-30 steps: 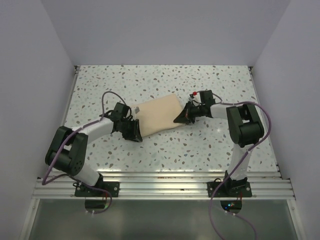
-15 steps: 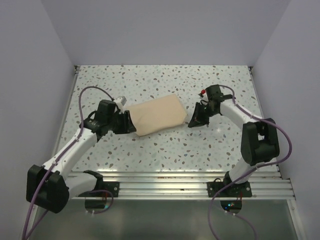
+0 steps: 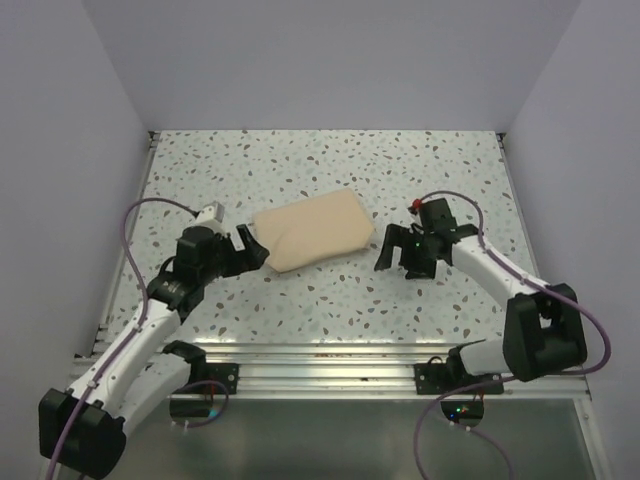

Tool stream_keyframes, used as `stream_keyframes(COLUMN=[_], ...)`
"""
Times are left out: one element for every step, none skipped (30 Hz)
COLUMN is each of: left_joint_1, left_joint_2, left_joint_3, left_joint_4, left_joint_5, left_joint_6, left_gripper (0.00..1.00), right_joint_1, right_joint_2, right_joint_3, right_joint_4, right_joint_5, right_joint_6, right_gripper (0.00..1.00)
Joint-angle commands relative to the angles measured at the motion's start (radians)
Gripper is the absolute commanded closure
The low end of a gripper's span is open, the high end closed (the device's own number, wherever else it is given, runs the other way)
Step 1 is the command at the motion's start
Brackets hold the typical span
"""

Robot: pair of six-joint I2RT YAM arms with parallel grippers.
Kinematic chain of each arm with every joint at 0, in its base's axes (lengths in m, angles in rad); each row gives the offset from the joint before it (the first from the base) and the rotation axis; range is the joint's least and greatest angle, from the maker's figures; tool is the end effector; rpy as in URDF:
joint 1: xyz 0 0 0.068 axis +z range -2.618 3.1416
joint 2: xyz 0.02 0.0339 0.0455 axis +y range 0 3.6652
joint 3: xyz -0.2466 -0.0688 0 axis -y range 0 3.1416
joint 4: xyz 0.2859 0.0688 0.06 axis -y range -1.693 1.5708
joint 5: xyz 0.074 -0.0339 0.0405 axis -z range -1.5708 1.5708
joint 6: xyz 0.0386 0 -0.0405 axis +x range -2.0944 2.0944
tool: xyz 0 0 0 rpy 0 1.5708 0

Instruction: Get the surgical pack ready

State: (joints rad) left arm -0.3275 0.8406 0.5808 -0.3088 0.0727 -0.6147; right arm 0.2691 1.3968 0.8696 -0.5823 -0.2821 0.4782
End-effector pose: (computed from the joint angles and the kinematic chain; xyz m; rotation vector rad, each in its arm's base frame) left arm 0.2283 -0.0805 0.2212 -0.2719 2.1873 -0.6192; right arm 0.2902 0.0912 0.1649 0.1960 2.7471 0.5998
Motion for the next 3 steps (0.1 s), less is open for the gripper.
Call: stream_keyframes(left_joint_1=[0.008, 0.007, 0.010], left_joint_2=[-0.078, -0.107, -0.119], left_joint_3=[-0.067, -0.073, -0.088], left_joint_4=[0.129, 0.148, 0.160], left_joint_5=[-0.042, -0.021, -0.005], left_joint_6=[-0.049, -0.062, -0.077], left_gripper=[0.00, 0.01, 0.00], right_joint_1=[-0.001, 0.002, 0.002], right_joint_2=[-0.133, -0.153, -0.179], right_joint_3=[-0.096, -0.139, -0.170], right_joint_4=[0.212, 0.248, 0.292], right_joint_5=[-0.035, -0.072, -0.094], right_joint_6=[0.008, 0.016, 0.025], right_gripper=[0.01, 0.01, 0.01])
